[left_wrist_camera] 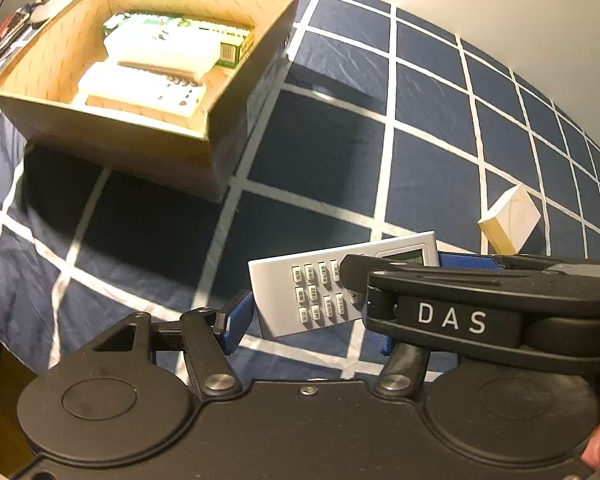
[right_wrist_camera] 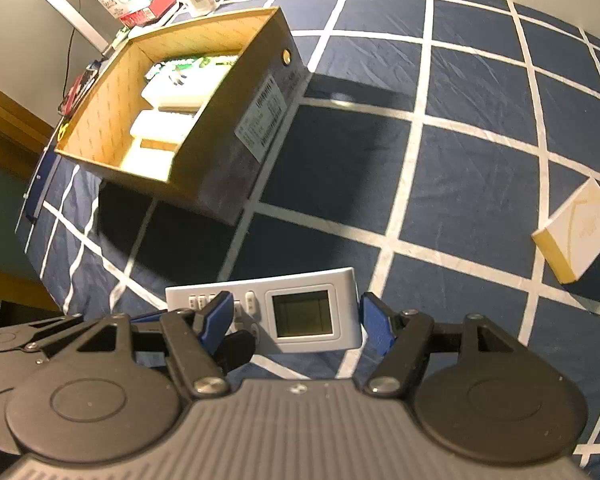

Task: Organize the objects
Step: 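Lift the AC remote with the right tool and carry it over the box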

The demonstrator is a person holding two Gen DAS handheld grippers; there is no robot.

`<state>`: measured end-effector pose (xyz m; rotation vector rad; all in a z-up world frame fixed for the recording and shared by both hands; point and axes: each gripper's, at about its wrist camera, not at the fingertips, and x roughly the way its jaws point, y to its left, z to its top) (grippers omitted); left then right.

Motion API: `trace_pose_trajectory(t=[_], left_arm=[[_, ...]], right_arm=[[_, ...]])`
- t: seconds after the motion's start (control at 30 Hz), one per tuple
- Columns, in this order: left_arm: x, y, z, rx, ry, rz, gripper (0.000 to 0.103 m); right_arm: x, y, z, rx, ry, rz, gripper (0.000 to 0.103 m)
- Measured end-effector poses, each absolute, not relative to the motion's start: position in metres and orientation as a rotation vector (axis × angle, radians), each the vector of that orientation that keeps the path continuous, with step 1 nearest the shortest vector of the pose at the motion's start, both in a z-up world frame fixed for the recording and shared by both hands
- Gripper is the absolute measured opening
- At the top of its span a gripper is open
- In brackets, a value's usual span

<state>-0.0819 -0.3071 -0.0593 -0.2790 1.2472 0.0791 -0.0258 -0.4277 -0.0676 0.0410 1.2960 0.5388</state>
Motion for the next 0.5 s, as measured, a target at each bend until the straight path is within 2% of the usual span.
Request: trace_pose_trajectory(t=[0.5], left_arm=[[-0.04,-0.295,-0.035,-0.255,1.195,0.097,0.058]], right_arm=[[0.015,-0.411,-0.044,0.051,1.24,0.561,0.069]])
